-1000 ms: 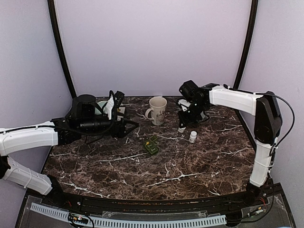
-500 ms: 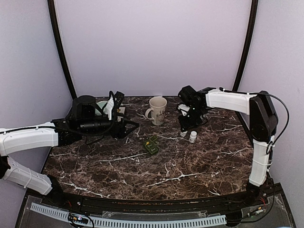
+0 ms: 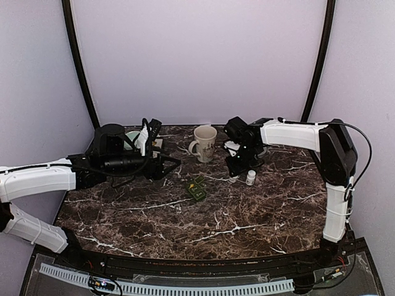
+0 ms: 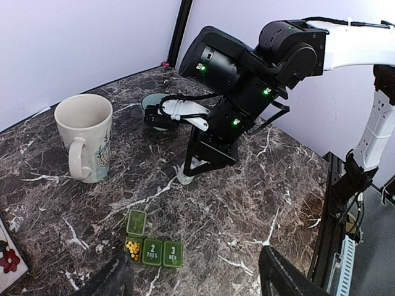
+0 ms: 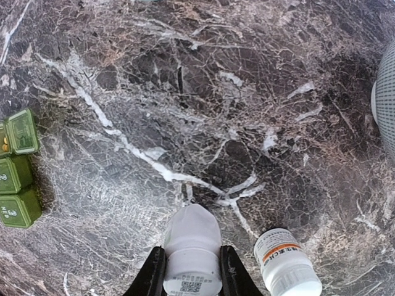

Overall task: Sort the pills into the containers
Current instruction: Place the pill bottle at the center of the board.

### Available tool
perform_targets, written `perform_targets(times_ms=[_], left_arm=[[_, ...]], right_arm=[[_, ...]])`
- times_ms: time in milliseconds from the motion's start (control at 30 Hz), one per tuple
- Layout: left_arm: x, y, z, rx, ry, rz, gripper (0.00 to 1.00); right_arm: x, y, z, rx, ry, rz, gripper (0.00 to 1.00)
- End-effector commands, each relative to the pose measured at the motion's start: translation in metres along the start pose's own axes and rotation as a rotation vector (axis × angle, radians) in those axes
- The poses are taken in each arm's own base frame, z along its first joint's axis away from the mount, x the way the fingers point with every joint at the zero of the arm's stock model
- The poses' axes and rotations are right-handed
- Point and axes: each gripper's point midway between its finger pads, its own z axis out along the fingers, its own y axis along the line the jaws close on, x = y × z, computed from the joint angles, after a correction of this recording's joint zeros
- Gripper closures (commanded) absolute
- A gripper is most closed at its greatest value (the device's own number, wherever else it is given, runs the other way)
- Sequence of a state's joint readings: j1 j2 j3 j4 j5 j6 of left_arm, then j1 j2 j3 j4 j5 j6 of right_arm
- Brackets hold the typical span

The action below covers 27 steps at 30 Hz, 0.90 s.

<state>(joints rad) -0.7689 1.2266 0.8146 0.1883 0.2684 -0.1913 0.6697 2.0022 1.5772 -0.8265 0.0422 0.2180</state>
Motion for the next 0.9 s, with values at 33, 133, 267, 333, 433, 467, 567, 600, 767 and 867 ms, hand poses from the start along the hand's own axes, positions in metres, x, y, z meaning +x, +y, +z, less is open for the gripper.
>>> perform_targets(times_ms=[33, 133, 267, 333, 433, 467, 567, 600, 767, 867], left_arm=[[-0.008, -0.003, 0.0, 0.006, -0.027, 0.021, 0.29], [-0.008, -0.003, 0.001, 0.006, -0.026, 0.02, 0.29], [-0.007, -0.002, 0.001, 0.007, -0.025, 0.019, 0.29], [-0.007, -0.003, 0.001, 0.006, -0.026, 0.02, 0.29], [-0.006, -0.002, 0.0, 0.006, -0.023, 0.018, 0.29], [-0.007, -0.003, 0.0, 0.006, -0.026, 0.018, 0.29], [-0.007, -0.003, -0.001, 0.006, -0.025, 0.017, 0.29], [-0.007, -0.003, -0.001, 0.007, -0.026, 0.017, 0.29], [-0.006, -0.003, -0.001, 0.009, -0.024, 0.015, 0.29], [-0.006, -0.004, -0.001, 0.009, -0.025, 0.015, 0.29]], right_arm=[[0.005, 0.0, 0.011, 0.021, 0.008, -0.014, 0.98], [0.008, 0.001, 0.014, 0.024, 0.013, -0.017, 0.97], [0.012, 0.003, 0.018, 0.021, 0.018, -0.02, 0.95], [0.013, 0.003, 0.02, 0.023, 0.018, -0.019, 0.93], [0.015, 0.003, 0.022, 0.027, 0.021, -0.022, 0.91], [0.015, 0.003, 0.022, 0.029, 0.023, -0.022, 0.91], [0.016, 0.004, 0.022, 0.03, 0.024, -0.025, 0.86], [0.016, 0.004, 0.022, 0.03, 0.022, -0.025, 0.83], [0.015, 0.005, 0.019, 0.03, 0.013, -0.025, 0.72], [0.013, 0.005, 0.016, 0.03, 0.005, -0.025, 0.7]])
